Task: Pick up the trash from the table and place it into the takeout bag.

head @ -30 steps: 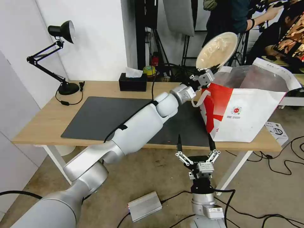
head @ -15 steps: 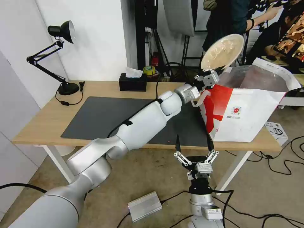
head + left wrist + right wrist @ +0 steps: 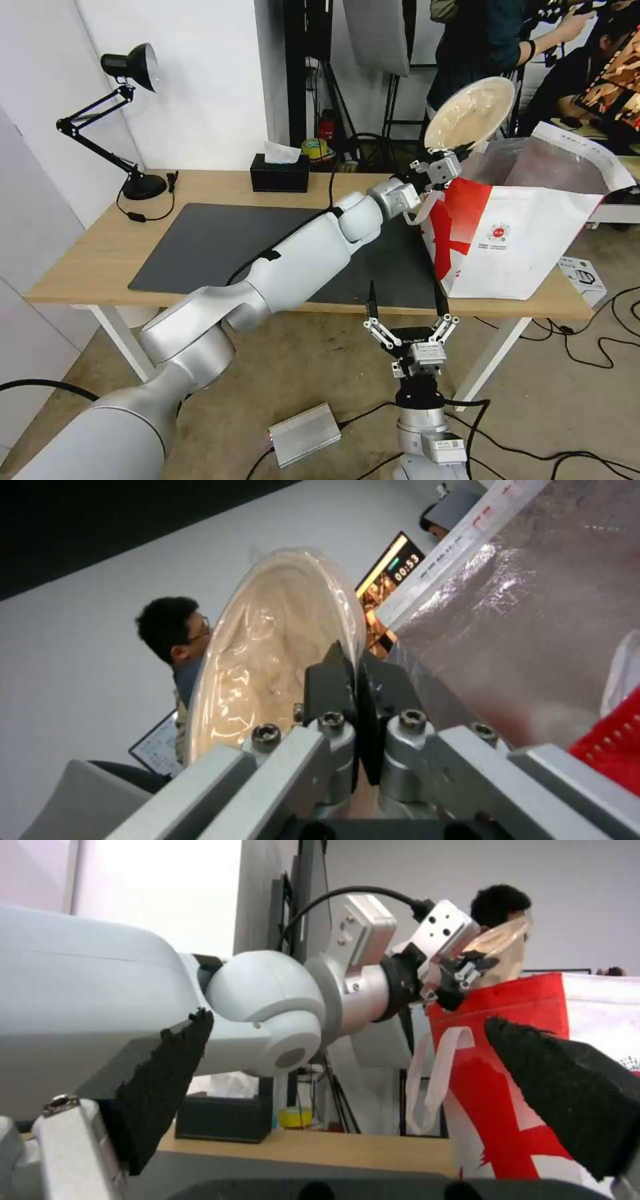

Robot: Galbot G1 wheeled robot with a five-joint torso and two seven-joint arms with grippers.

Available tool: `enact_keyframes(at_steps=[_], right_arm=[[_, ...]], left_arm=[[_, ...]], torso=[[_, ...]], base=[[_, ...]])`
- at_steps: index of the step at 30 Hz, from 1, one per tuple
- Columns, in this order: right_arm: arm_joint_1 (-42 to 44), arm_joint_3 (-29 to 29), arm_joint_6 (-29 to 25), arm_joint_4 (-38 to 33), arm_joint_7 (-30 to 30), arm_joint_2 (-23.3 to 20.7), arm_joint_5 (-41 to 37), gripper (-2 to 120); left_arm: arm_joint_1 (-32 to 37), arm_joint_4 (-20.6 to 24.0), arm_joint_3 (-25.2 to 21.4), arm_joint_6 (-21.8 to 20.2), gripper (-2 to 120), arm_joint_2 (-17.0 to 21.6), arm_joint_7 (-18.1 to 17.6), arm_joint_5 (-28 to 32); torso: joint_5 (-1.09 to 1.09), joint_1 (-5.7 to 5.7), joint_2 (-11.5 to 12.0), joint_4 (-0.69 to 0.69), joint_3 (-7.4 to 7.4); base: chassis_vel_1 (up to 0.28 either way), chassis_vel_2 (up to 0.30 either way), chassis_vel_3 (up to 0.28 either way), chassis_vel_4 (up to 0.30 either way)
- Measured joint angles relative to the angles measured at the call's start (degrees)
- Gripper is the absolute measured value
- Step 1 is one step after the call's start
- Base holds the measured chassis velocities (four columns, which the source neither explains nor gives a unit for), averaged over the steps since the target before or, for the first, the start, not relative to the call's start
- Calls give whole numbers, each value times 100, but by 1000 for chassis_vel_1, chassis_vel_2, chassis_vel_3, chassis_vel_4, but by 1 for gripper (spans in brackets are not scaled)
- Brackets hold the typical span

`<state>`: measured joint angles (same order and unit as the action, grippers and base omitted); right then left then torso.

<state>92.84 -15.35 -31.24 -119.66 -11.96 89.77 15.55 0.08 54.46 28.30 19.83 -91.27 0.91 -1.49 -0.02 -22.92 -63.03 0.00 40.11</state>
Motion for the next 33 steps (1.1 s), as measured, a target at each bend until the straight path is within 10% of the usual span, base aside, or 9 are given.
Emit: enact_keyframes(at_steps=[7,33], right_arm=[[-5,8,0,1,0,2,0,100],[-99,33,26,44,6,-8,-25,100]], left_arm=[[-10,-7,26,7,8,2,-6,92],[-148,20,-3,67,99,11,0,109]], torso=[[1,0,0,0,0],[2,0,1,-1,0]], base=[[0,0,0,0],[0,0,0,0]])
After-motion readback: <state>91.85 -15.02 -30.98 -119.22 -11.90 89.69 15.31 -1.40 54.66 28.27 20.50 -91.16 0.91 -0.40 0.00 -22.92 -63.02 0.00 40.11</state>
